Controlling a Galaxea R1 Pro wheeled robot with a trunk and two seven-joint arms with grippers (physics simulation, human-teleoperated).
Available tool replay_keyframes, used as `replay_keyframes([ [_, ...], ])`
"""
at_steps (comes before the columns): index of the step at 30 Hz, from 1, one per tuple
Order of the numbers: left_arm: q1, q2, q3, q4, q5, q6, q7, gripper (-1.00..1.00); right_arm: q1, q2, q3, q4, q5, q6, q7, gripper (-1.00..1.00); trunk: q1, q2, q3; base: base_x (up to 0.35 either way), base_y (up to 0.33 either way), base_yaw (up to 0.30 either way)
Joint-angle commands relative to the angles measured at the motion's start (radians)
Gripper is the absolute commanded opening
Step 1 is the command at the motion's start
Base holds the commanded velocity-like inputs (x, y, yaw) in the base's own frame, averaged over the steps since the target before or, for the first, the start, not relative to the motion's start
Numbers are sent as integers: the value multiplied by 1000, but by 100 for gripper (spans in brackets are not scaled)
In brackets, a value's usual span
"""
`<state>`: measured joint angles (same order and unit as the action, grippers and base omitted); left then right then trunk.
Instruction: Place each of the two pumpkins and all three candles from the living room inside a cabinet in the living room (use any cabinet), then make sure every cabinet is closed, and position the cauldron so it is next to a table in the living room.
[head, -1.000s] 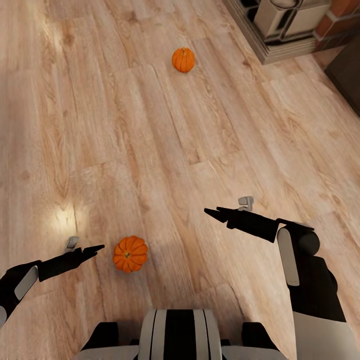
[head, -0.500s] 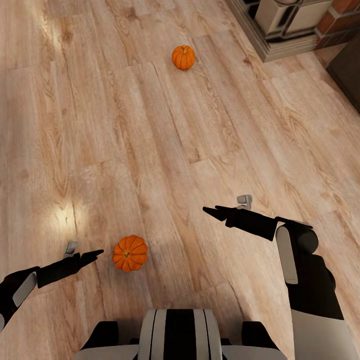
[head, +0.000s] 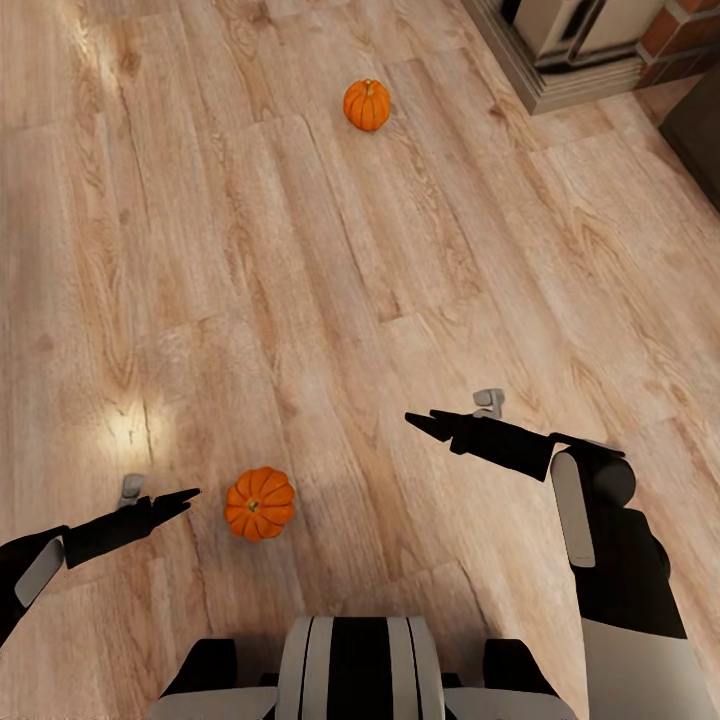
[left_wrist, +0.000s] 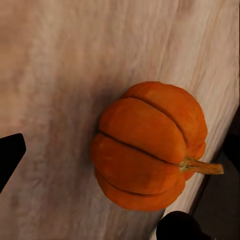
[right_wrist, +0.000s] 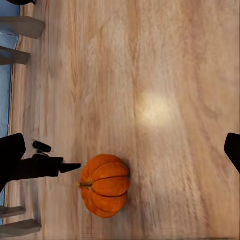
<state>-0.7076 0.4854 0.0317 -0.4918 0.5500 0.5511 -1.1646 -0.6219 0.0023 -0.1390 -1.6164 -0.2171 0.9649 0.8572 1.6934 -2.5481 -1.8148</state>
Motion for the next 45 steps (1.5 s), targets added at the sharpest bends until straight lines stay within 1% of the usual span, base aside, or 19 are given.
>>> replay_keyframes([
  [1,0,2,2,-3,10,15,-7,100,0,0,-1,0,1,3,5,100,0,0,-4,0,0,0],
  [4,-1,6,7,-7,26,32,-23,100,1,1,0,0,1,2,5,100,2,-1,-16,0,0,0],
  [6,-1,7,7,-8,30,43,-27,100,2,1,0,0,1,2,5,100,3,-2,-18,0,0,0],
  [7,-1,8,8,-9,31,85,-28,100,2,1,1,0,1,2,5,100,3,-2,-18,0,0,0],
  [20,-10,10,5,-14,33,89,-32,100,2,0,0,0,1,1,5,100,7,-4,-18,0,0,0],
  [25,-8,10,-2,-25,27,74,-22,100,4,-1,1,0,0,1,6,100,7,-4,-18,0,0,0],
  [28,-6,2,-3,-26,-35,60,-18,100,4,-1,0,0,-1,1,6,100,7,-4,-18,0,0,0],
  [31,-6,-3,-3,-21,-69,58,-17,100,4,-1,0,0,-1,1,6,100,7,-4,-18,0,0,0],
  [33,-6,-4,-3,-18,-81,57,-18,100,4,-1,-1,0,-1,1,6,100,7,-4,-18,0,0,0],
  [34,-5,-4,-4,-16,-97,56,-18,100,4,-1,-1,0,-1,1,6,100,7,-4,-18,0,0,0],
  [35,-5,-4,-3,-15,-125,53,-19,100,4,-1,-1,0,-1,1,6,100,7,-4,-18,0,0,0],
  [37,-8,-3,-2,-13,-182,25,-22,100,4,-1,-2,0,-1,1,6,100,7,-4,-18,0,0,0],
  [38,-11,-3,-1,-12,-202,7,-24,100,4,-1,-1,0,-1,1,8,100,7,-4,-18,0,0,0],
  [41,-21,1,-2,-10,-230,-21,-33,100,4,-1,0,0,-1,1,25,100,7,-4,-18,0,0,0],
  [43,-23,6,-3,-10,-238,-33,-37,100,4,0,1,0,-1,1,33,100,7,-4,-18,0,0,0],
  [44,-25,9,-6,-10,-261,-42,-52,100,4,0,2,0,-1,0,37,100,7,-4,-18,0,0,0],
  [45,-32,11,-7,-10,-291,-52,-78,100,4,0,2,0,-1,0,39,100,7,-4,-18,0,0,0],
])
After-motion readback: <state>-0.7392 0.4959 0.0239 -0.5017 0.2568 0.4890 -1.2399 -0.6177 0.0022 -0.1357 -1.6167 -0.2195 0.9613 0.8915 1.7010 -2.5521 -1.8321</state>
